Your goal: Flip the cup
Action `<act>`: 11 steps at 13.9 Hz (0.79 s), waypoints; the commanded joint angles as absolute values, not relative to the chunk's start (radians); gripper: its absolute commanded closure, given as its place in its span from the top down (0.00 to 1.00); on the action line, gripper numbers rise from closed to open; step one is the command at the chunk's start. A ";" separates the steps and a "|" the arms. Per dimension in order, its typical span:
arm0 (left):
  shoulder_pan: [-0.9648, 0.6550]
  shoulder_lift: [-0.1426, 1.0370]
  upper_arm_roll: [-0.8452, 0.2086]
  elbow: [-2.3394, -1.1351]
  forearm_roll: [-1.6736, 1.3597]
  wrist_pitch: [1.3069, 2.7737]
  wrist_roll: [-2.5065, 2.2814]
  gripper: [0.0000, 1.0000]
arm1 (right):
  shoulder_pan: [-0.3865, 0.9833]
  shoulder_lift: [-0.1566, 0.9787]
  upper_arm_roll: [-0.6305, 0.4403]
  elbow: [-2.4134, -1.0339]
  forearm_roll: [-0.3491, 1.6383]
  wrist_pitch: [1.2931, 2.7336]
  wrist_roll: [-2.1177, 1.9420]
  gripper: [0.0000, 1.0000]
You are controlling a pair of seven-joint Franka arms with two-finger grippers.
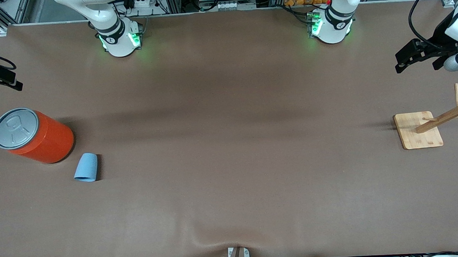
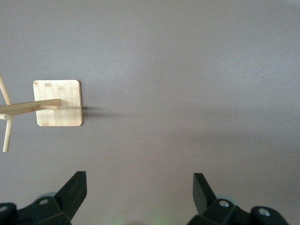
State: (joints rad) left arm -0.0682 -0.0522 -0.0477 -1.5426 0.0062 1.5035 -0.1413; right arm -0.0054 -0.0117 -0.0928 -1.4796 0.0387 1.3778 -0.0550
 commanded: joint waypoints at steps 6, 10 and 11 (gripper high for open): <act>-0.060 -0.060 -0.049 -1.523 0.006 1.489 -0.087 1.00 | 0.012 0.024 -0.084 -1.477 -0.008 1.407 -0.066 1.00; -0.055 -0.061 -0.038 -1.529 -0.002 1.483 -0.087 1.00 | -0.009 0.031 -0.086 -1.673 0.014 1.625 -0.153 1.00; -0.055 -0.063 -0.038 -1.531 -0.002 1.479 -0.087 1.00 | -0.009 0.037 -0.086 -1.746 0.038 1.700 -0.158 1.00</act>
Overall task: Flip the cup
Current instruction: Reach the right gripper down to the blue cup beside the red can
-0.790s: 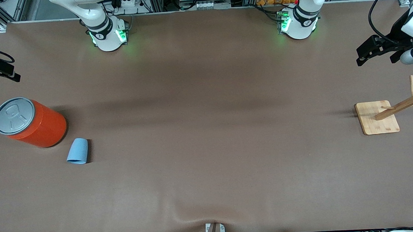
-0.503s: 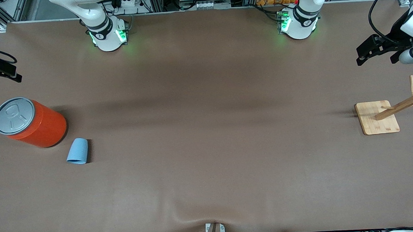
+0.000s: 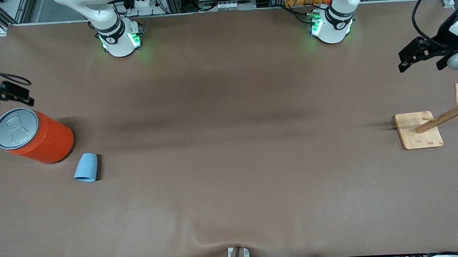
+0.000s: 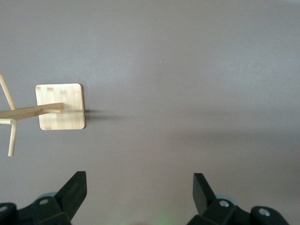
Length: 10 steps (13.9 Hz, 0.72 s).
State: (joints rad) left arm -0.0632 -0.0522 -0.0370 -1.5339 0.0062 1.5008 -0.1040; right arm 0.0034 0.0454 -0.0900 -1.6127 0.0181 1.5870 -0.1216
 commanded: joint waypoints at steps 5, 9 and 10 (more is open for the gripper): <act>-0.055 -0.067 -0.038 -1.531 -0.002 1.474 -0.083 1.00 | -0.011 0.113 -0.087 -2.015 0.046 2.092 -0.250 1.00; -0.055 -0.069 -0.038 -1.532 -0.002 1.476 -0.078 1.00 | -0.044 0.251 -0.087 -2.014 0.045 2.236 -0.304 1.00; -0.055 -0.069 -0.038 -1.532 0.000 1.476 -0.078 1.00 | -0.046 0.286 -0.087 -2.013 0.046 2.282 -0.305 1.00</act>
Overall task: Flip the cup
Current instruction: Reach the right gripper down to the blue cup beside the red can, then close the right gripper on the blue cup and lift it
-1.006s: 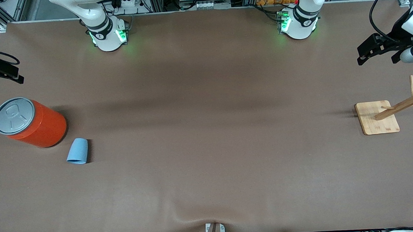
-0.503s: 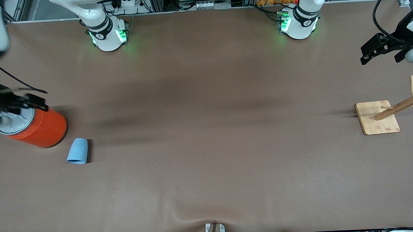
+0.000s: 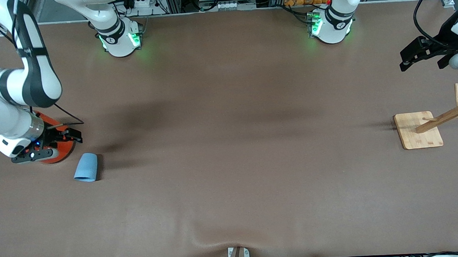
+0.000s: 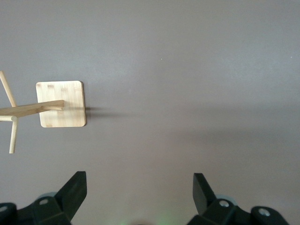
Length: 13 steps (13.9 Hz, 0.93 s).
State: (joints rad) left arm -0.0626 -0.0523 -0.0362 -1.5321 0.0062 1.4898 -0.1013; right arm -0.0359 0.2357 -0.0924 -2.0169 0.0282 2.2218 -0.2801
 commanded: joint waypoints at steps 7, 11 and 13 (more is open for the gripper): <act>-0.055 -0.072 -0.038 -1.536 0.000 1.476 -0.077 1.00 | -0.034 0.500 -0.086 -1.904 0.048 2.413 -0.270 1.00; -0.054 -0.074 -0.038 -1.534 0.000 1.474 -0.075 1.00 | -0.041 0.610 -0.086 -1.829 0.061 2.427 -0.270 1.00; -0.052 -0.075 -0.038 -1.535 0.000 1.474 -0.075 1.00 | -0.034 0.629 -0.086 -1.829 0.077 2.460 -0.268 0.78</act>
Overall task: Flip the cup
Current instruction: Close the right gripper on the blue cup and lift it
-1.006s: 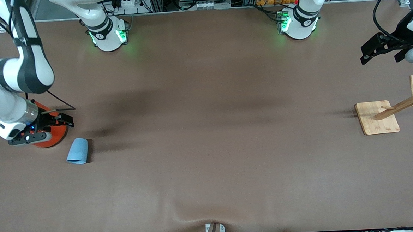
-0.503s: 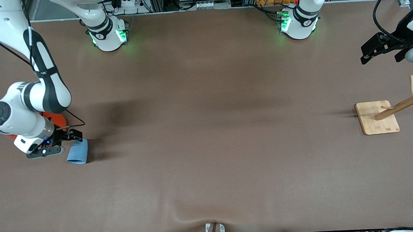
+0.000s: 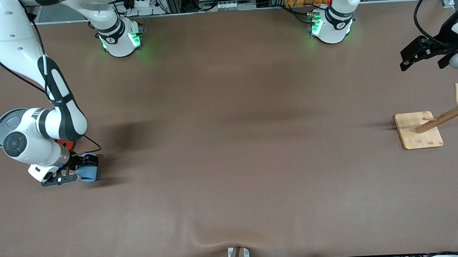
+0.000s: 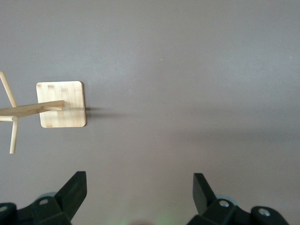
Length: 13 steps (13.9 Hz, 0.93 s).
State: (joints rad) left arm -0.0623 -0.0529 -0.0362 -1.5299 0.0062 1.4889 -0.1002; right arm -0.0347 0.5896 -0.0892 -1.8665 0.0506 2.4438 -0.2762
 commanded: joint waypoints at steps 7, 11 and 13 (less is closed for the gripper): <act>-0.051 -0.074 -0.037 -1.534 0.000 1.473 -0.072 1.00 | 0.008 0.500 -0.084 -1.777 0.068 2.254 -0.299 0.49; -0.051 -0.074 -0.037 -1.532 0.000 1.473 -0.063 1.00 | 0.067 0.465 -0.081 -1.616 0.072 1.998 -0.449 0.51; -0.051 -0.075 -0.037 -1.534 0.000 1.471 -0.063 1.00 | 0.162 0.457 -0.078 -1.608 0.074 1.988 -0.504 0.51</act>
